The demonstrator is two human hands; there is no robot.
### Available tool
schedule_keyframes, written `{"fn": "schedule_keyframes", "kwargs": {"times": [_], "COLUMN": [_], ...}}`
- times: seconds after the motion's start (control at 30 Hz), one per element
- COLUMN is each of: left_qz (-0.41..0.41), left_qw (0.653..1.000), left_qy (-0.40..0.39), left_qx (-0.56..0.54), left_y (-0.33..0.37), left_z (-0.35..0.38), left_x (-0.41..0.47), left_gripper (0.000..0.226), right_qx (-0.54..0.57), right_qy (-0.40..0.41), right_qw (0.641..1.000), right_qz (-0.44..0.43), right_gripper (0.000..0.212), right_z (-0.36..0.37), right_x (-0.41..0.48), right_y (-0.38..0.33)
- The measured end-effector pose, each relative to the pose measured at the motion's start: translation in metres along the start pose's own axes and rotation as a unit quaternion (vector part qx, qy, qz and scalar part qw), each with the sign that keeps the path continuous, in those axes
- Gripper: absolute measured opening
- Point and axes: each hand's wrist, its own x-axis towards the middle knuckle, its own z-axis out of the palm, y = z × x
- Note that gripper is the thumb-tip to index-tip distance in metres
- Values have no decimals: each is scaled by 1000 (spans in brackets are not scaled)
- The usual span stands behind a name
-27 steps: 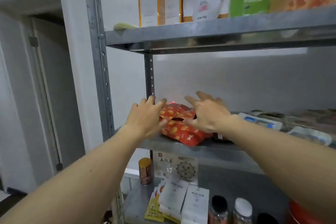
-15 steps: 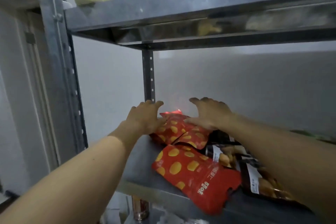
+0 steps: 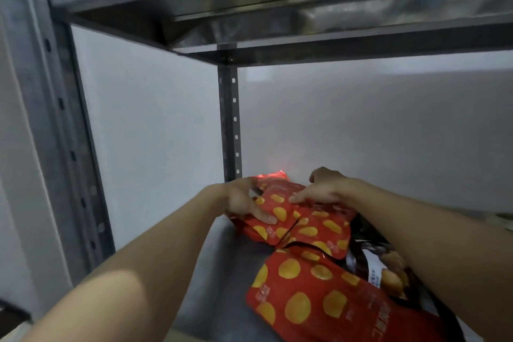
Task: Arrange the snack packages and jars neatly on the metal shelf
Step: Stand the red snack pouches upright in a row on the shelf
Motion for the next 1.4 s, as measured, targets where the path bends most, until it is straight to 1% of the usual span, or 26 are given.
{"fn": "schedule_keyframes", "kwargs": {"times": [0.1,0.23,0.43,0.53,0.7,0.77,0.87,1.0,1.1,1.2,1.27,1.4], "left_qz": [8,13,0,8,5,-1,1,14,21,32,44,66], "left_qw": [1000,1000,999,1000,998,998,998,993,987,978,974,963], "left_qy": [-3,-5,-44,-23,43,50,51,43,51,57,57,88], "left_qx": [5,15,11,-7,-36,-42,-49,-111,-150,-197,-214,-248], "left_y": [-3,-5,-1,4,1,-2,-4,-6,-9,-13,-13,-12], "left_z": [-1,-1,-7,-9,-8,-7,-5,-4,-3,-3,-3,-2], "left_x": [6,8,13,21,51,62,72,81,86,88,89,90], "left_gripper": [100,95,91,85,70,67,71,78,89,101,100,105], "right_qx": [29,38,30,38,62,63,71,113,169,220,254,357], "right_qy": [24,30,33,31,32,30,26,1,-24,-34,-31,-11], "right_qw": [999,999,999,999,997,997,997,993,985,974,966,934], "right_qz": [5,6,17,18,16,16,15,22,29,34,29,17], "right_gripper": [83,82,77,73,65,62,59,57,61,80,90,96], "right_z": [0,3,7,9,16,17,18,21,18,15,15,17], "right_x": [3,6,20,29,48,58,72,87,87,84,83,81], "right_y": [0,-1,0,-1,-3,-2,-1,1,2,2,5,9]}}
